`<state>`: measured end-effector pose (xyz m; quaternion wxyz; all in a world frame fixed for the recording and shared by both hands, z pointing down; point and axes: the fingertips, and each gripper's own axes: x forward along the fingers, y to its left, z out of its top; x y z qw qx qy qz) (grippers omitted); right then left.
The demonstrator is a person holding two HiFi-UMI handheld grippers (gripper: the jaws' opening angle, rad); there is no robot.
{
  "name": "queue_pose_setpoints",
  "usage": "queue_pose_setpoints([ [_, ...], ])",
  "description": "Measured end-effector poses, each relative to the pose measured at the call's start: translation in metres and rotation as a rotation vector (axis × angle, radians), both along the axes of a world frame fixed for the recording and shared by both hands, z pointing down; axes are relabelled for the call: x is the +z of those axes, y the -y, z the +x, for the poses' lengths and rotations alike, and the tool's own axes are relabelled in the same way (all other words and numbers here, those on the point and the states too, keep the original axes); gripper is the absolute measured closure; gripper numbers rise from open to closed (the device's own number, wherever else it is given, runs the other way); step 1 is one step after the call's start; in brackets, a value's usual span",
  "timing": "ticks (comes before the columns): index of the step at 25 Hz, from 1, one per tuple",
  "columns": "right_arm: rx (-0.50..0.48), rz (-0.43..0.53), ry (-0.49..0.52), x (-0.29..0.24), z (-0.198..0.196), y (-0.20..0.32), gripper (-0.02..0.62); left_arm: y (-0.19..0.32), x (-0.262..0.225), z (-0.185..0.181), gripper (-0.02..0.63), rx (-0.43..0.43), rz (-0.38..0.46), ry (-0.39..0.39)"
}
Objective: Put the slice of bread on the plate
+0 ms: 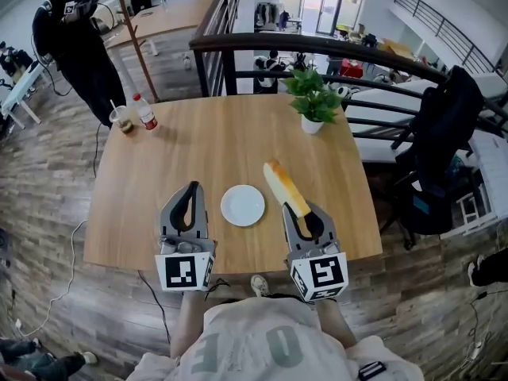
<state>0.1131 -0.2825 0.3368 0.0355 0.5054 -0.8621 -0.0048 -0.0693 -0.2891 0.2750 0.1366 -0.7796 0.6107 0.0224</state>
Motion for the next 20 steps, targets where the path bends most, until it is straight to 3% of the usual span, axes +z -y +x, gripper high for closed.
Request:
queue_pose_setpoints([
  [5,-0.007,-0.001,0.005,0.004,0.016,0.019,0.502,0.016,0.019,0.017,0.597,0.01,-0.069,0.005],
  [11,0.032,-0.054,0.045,0.014,0.007,0.033,0.502,0.04,0.014,0.011,0.597,0.055,-0.056,-0.008],
  [20,0.043,-0.025,-0.04,0.009,-0.015,0.049,0.502,0.058,0.018,-0.003,0.597,0.099,-0.065,-0.038],
])
